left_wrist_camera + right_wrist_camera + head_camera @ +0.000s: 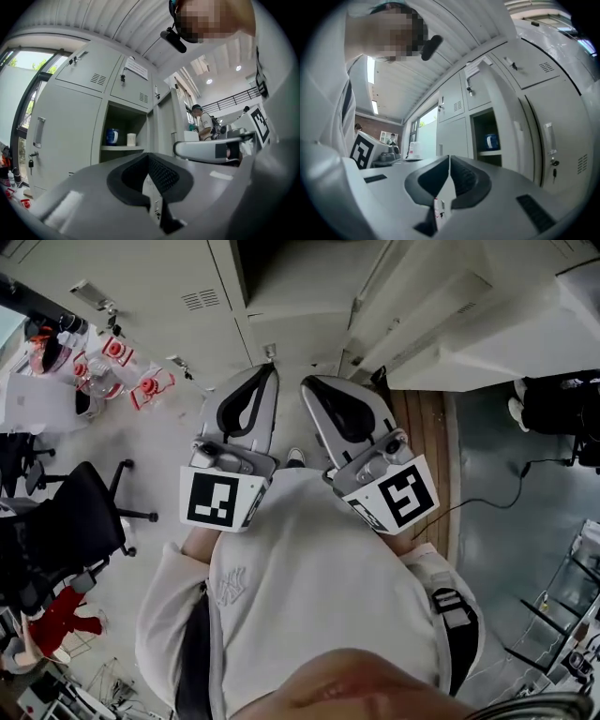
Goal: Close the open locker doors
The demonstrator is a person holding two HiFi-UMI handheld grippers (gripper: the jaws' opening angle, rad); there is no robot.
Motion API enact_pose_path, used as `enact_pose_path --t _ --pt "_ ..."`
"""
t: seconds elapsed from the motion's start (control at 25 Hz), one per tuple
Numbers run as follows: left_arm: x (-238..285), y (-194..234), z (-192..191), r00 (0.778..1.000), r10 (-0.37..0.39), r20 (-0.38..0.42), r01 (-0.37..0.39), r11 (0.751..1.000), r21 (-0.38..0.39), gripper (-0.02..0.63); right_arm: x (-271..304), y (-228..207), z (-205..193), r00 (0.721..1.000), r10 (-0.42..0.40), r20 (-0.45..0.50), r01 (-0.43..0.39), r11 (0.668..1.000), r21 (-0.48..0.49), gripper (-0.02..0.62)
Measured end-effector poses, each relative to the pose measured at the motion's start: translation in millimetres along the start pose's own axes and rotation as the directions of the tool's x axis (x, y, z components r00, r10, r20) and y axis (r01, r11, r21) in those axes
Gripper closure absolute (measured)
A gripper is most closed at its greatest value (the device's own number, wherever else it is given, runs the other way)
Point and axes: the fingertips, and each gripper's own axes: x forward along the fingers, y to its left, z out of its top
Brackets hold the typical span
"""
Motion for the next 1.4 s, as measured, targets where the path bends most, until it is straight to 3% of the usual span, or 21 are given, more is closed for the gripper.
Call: enact_pose_path --t 0.2,0.44,0.96,1.4 --pt "6.8 -34.9 -3.6 0.999 -0.037 -0.01 0.037 0.999 -0.003 0.604 -52.7 -22.4 -5.9 0.999 -0.046 -0.009 0.046 0.999 -0.006 0.58" --pt "10.5 -42.9 1.2 1.0 -0.021 -0.015 0.021 1.0 0.017 0.604 -74.6 -63.3 -0.3 0.994 -0.106 0.004 0.106 0.994 -0.032 0.578" --pt "21.8 -24.1 7.2 1.0 0.002 0.009 -0.002 0.998 0.059 0.604 -59.0 -97.9 -1.2 0.999 -0.022 0.031 0.02 0.999 0.048 0.575" --pt "32.2 14.2 3.7 0.999 0.031 0.014 -0.032 0.998 0.054 0.604 -17.5 -88.5 -8.9 0.993 0.119 0.018 -0.12 0.989 0.09 0.535"
